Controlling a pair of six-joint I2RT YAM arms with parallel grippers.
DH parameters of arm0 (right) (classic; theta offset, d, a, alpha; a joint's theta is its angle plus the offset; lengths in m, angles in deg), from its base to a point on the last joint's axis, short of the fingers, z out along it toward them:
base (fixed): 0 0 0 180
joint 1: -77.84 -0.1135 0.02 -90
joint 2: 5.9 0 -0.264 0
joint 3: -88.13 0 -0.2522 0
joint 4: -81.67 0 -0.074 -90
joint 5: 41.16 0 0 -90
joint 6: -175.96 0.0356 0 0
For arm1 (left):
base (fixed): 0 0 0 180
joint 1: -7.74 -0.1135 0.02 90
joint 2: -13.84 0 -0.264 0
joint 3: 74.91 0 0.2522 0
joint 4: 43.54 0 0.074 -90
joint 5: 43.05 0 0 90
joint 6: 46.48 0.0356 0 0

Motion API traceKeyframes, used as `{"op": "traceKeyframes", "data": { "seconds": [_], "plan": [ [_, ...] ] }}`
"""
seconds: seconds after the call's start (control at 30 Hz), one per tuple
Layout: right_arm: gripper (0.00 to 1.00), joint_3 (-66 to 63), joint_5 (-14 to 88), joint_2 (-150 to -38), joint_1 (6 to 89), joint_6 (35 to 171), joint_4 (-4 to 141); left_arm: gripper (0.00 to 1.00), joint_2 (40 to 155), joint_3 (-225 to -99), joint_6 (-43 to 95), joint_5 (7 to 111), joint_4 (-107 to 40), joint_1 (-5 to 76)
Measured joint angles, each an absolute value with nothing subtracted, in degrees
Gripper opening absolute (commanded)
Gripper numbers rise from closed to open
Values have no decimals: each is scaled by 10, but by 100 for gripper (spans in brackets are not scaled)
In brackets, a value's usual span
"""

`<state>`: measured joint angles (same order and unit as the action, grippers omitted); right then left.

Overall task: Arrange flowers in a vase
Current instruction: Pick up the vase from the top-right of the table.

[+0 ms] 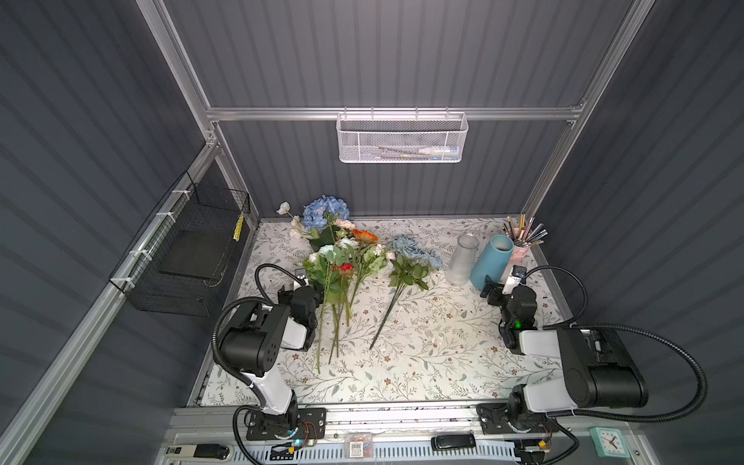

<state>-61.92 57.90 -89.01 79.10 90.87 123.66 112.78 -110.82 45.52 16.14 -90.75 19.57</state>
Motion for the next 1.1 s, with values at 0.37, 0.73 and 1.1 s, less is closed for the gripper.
{"op": "traceKeyframes", "data": {
  "seconds": [0.37,0.73,1.1],
  "plan": [
    [99,-619,579,-890,791,909,1237,100,1128,-1112,455,165,-905,190],
    [99,-619,579,-890,791,909,1237,100,1128,-1125,454,183,-889,177],
    [99,-619,578,-890,791,907,1239,99,1128,-1130,452,196,-878,170]
  ]
}}
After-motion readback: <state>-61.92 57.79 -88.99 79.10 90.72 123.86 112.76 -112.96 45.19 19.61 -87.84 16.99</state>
